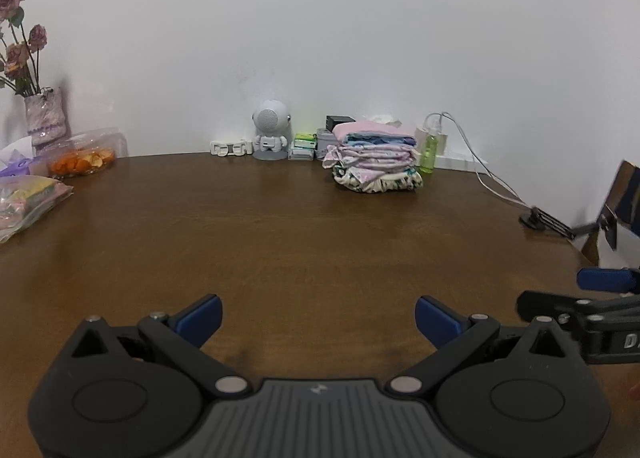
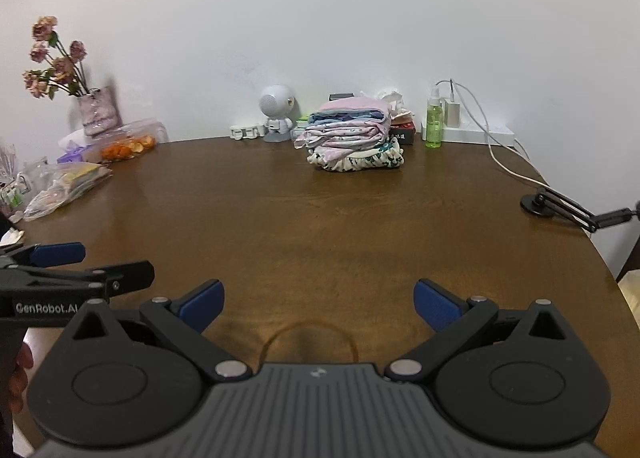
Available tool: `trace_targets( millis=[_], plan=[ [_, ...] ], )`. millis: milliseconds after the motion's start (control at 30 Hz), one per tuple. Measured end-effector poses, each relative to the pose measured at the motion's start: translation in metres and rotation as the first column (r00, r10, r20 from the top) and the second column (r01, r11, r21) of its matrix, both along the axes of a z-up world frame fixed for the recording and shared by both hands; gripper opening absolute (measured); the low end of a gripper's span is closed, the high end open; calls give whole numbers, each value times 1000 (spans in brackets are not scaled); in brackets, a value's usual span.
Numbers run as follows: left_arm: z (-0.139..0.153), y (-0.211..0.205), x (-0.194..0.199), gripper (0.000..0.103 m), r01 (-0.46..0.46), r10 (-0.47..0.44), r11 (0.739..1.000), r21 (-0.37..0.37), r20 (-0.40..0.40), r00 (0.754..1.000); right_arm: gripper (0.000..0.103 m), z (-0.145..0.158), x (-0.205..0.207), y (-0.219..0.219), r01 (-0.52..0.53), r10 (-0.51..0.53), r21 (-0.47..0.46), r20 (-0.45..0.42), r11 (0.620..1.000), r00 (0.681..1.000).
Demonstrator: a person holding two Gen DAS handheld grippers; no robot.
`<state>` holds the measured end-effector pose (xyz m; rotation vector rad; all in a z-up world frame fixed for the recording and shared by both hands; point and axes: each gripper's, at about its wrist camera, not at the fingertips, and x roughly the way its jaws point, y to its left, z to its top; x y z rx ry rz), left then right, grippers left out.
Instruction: Fold clothes
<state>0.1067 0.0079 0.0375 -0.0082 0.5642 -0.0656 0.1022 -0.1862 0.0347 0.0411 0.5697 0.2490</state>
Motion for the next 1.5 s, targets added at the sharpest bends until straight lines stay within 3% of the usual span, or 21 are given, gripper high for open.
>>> trace_targets(
  millis=[467,767,1067,1500],
  plan=[
    [-14,6,-84,103,18,-19,1000,18,51,999,103,1,-87,-14,-1,0,25,66,1000,998],
    [-15,12,-116,103,19,-18,1000,-18,50,999,102,-7,-117,-13,-9,8,17,73,1000,997],
    [-19,6,-136,103,47,-46,999,-24,60,997,103,-19,-128,-15,-10,9,23,39,1000,999],
    [-32,3,-129,103,27,-26,1000,-13,32,999,103,-32,-126,-10,-14,13,17,31,1000,999]
  ],
)
